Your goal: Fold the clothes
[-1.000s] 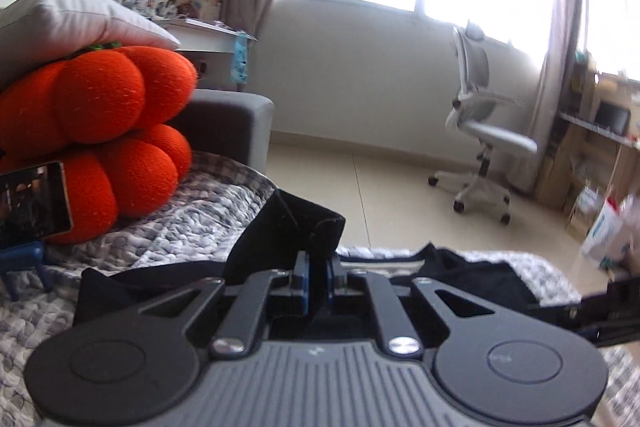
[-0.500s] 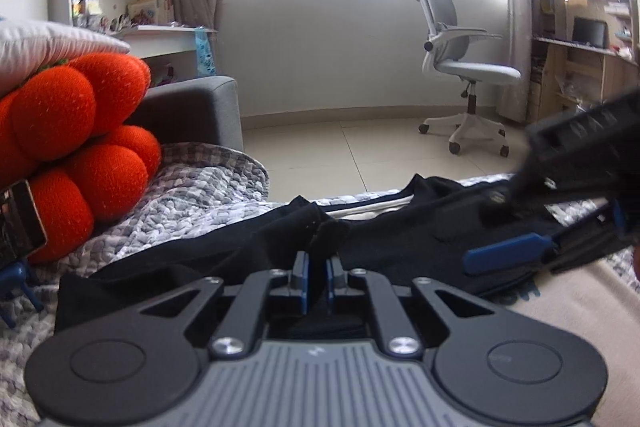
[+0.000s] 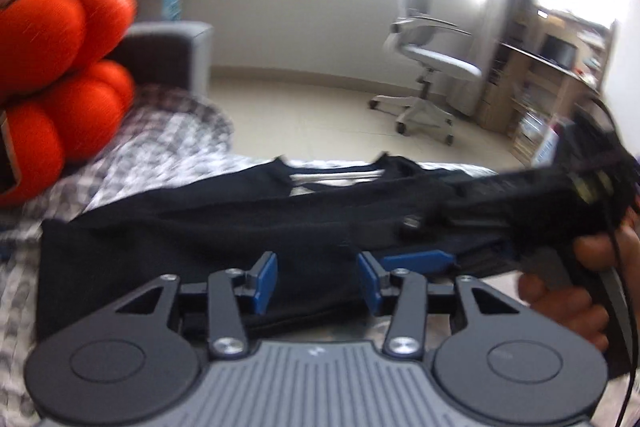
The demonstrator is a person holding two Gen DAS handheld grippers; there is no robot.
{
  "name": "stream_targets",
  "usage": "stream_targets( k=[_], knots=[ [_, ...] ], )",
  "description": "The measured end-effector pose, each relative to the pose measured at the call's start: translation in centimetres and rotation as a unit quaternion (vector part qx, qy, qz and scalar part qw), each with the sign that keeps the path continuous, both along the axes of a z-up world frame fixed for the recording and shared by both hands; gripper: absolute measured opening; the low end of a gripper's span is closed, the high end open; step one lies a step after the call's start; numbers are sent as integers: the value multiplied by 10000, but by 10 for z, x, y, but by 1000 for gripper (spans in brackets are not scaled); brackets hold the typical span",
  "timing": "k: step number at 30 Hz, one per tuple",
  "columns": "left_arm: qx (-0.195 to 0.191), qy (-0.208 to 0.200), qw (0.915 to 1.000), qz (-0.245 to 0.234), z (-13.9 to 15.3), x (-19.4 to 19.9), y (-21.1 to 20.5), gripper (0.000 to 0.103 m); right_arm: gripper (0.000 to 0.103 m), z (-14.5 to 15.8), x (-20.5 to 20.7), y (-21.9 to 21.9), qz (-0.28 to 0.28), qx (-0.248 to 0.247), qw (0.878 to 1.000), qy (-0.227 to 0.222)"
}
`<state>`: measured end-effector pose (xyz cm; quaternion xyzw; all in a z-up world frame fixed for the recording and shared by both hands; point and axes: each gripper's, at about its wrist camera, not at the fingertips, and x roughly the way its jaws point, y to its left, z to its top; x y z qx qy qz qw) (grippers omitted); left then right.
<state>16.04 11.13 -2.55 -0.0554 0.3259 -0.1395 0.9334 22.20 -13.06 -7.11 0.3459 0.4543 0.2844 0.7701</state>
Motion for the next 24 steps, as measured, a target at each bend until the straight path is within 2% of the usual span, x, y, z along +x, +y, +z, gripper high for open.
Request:
stream_targets(
  k=[2,4,7,12,17,19,21,24],
  knots=[
    [-303,291,9983,409,-4,8,19,46,55,2,-4,3,35,-67,10000,-11],
    [-624,495,9949,623,-8,13,31,46,55,2,-6,7,63,-48,10000,47],
    [-631,617,9941,635,-13,18,28,46,55,2,-7,17,177,-143,9997,53],
    [-119,647,9964,529,-19,22,13,47,49,4,-12,25,228,-499,9985,-60],
    [71,653,9968,461,-19,22,11,47,37,1,-14,12,19,-464,9986,254],
    [127,676,9966,450,-18,23,9,47,37,0,-13,11,-28,-389,9987,317],
    [243,681,9966,404,-17,23,5,47,42,-2,-11,13,-12,-293,9990,337],
    [468,675,9963,259,-16,20,0,47,39,0,-9,23,67,-464,9988,167]
  ],
)
